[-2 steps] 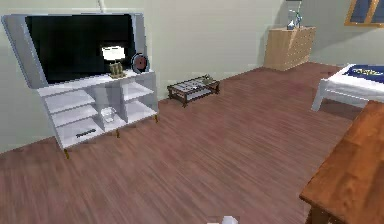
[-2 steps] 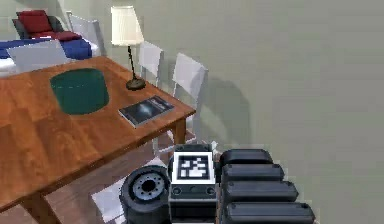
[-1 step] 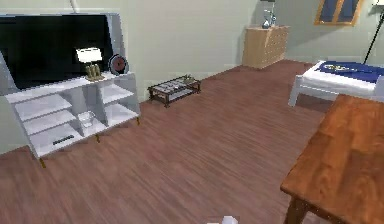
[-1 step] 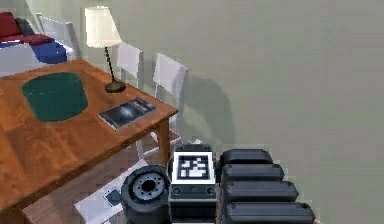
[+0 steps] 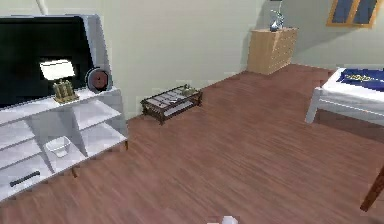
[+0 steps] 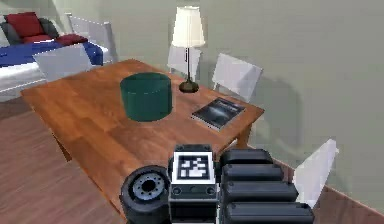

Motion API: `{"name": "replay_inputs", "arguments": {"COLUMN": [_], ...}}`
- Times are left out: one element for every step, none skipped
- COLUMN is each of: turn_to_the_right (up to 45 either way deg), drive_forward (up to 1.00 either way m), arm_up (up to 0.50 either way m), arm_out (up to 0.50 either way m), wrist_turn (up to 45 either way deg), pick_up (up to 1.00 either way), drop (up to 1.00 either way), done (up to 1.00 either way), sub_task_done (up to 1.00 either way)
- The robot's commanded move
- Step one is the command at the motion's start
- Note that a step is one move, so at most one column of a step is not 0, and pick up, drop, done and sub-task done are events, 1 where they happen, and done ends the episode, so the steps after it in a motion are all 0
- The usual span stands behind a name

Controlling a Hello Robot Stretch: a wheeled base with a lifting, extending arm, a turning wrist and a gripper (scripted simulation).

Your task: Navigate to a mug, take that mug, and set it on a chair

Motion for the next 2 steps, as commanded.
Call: {"name": "replay_inputs", "arguments": {"turn_to_the_right": [-45.0,-45.0], "drive_forward": [0.00,0.00], "arm_up": [0.00,0.00], "arm_out": [0.00,0.00], "wrist_turn": [0.0,0.0], "pick_up": [0.00,0.00], "drop": [0.00,0.00], "done": [0.00,0.00], "sub_task_done": [0.00,0.00]}}
